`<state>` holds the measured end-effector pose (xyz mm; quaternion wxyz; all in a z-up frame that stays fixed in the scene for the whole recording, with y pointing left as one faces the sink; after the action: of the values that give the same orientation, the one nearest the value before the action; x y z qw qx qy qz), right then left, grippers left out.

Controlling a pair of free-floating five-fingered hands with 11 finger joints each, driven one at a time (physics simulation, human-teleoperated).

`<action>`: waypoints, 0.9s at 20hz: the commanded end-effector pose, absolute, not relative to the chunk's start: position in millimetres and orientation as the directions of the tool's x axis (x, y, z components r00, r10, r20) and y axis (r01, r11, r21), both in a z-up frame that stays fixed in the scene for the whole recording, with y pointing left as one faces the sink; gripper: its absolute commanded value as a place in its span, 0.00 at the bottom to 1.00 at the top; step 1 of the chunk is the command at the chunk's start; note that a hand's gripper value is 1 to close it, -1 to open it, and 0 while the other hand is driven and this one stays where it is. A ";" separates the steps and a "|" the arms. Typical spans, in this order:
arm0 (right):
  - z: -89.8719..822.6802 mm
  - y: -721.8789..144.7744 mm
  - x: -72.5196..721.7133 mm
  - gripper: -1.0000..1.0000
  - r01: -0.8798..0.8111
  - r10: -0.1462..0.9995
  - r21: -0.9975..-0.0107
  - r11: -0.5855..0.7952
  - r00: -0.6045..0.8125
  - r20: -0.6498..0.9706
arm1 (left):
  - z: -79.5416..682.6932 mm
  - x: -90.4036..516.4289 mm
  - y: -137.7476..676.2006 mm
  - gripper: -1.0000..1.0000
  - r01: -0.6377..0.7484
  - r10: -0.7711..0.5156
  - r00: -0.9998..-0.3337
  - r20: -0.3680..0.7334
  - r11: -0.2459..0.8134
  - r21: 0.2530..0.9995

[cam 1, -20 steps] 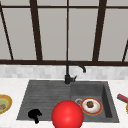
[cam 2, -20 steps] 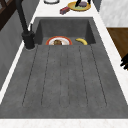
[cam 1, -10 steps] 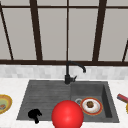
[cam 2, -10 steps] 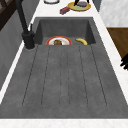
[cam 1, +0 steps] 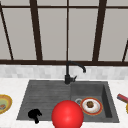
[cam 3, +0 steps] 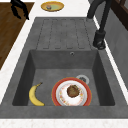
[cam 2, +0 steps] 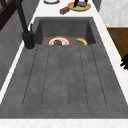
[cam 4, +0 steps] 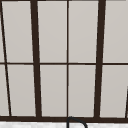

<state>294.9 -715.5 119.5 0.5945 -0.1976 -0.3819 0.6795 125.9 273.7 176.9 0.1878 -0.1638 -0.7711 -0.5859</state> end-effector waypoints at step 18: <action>124.3 -724.4 279.8 0.00 -0.319 0.941 -0.944 0.084 -0.288 0.181 | 176.9 125.9 273.7 0.50 0.473 0.033 -0.876 0.481 0.260 0.842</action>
<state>283.4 -718.3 118.8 0.5357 -0.2882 -0.5164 0.6027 125.9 273.7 176.9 0.1878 -0.1638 -0.7711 -0.5859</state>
